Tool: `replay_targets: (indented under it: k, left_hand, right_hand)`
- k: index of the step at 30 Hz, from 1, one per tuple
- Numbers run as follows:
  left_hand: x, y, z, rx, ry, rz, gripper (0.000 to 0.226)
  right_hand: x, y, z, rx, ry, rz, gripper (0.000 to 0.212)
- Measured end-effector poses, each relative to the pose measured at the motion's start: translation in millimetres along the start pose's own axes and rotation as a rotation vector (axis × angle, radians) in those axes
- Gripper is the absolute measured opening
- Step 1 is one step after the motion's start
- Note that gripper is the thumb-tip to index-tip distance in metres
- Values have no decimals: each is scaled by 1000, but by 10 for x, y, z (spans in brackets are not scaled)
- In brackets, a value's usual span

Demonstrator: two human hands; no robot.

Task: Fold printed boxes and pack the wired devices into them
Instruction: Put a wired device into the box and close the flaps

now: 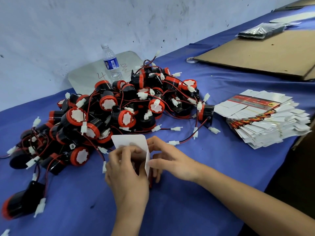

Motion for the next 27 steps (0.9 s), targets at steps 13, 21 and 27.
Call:
replay_targets:
  k: [13,21,27]
  left_hand:
    - [-14,-203,-36,-431,-135,131,23]
    - [13,-189,61,-326,-200,248,47]
    - [-56,-79,183,-369,-278,280,17]
  right_hand:
    - [64,74,-48,-284,227,-39,31]
    - [-16,-77,-2,-527,303,-275,30]
    - [-11,-124,18,-213,476,-320,40]
Point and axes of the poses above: each hand's wrist, its own x-axis towards the middle knuckle, its own z-axis out of the palm, y = z × x, the point moved 2 cm from there along x, towards the middle knuckle, and after that the axes turned 5 degrees about -y, right-handed, at the moved point
